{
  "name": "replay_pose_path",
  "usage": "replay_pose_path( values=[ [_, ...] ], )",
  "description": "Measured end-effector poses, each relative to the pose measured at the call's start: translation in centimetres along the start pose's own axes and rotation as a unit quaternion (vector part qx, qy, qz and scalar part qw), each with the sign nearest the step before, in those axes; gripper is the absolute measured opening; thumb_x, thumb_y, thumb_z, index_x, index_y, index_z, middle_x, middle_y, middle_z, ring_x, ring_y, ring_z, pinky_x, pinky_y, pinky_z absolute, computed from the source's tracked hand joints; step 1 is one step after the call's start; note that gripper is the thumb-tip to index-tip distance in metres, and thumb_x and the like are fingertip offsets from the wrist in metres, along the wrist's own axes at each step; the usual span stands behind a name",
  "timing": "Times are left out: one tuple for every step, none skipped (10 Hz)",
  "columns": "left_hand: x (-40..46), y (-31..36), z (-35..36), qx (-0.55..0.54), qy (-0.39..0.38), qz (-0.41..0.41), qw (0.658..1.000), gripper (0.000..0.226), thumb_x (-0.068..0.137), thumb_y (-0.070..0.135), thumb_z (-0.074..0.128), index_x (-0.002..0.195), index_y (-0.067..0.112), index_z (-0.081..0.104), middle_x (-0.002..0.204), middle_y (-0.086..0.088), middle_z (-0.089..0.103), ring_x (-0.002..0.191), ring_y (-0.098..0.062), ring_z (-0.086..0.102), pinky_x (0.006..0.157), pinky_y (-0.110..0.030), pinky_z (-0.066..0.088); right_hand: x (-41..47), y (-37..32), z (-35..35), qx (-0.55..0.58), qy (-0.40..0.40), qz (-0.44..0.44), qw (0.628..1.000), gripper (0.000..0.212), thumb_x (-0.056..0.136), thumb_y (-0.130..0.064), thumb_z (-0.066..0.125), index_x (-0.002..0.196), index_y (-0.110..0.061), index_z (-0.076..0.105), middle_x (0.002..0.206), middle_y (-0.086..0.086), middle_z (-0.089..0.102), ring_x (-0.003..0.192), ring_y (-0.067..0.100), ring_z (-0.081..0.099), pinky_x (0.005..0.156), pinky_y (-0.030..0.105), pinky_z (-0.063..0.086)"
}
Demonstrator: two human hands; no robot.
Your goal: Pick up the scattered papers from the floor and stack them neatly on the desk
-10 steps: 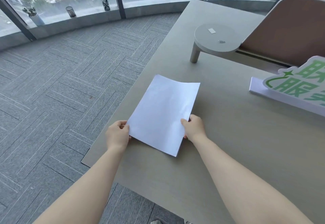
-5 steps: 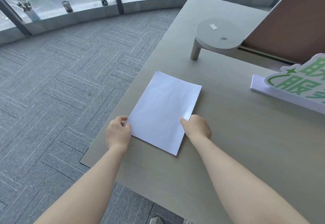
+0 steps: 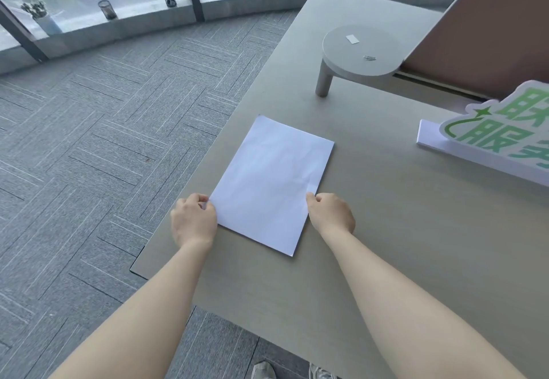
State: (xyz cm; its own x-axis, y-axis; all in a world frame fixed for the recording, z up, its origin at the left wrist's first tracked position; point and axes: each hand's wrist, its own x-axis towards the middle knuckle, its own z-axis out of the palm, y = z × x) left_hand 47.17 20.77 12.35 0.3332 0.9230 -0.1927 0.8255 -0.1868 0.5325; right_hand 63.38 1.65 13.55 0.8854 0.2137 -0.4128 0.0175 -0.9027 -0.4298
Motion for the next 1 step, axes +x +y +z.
replay_pose_path(
  values=[
    [-0.36, -0.66, -0.38, -0.046, 0.010, -0.027, 0.998, 0.030, 0.091, 0.025, 0.049, 0.114, 0.013, 0.065, 0.117, -0.015, 0.059, 0.110, -0.034, 0.054, 0.097, -0.041, 0.040, -0.35, 1.24, -0.20, 0.078, -0.021, 0.010, 0.997, 0.041, 0.089, -0.041, 0.039, 0.060, -0.013, 0.041, 0.064, 0.012, 0.060, 0.061, 0.026, 0.050, 0.057, 0.030, 0.036]
  ],
)
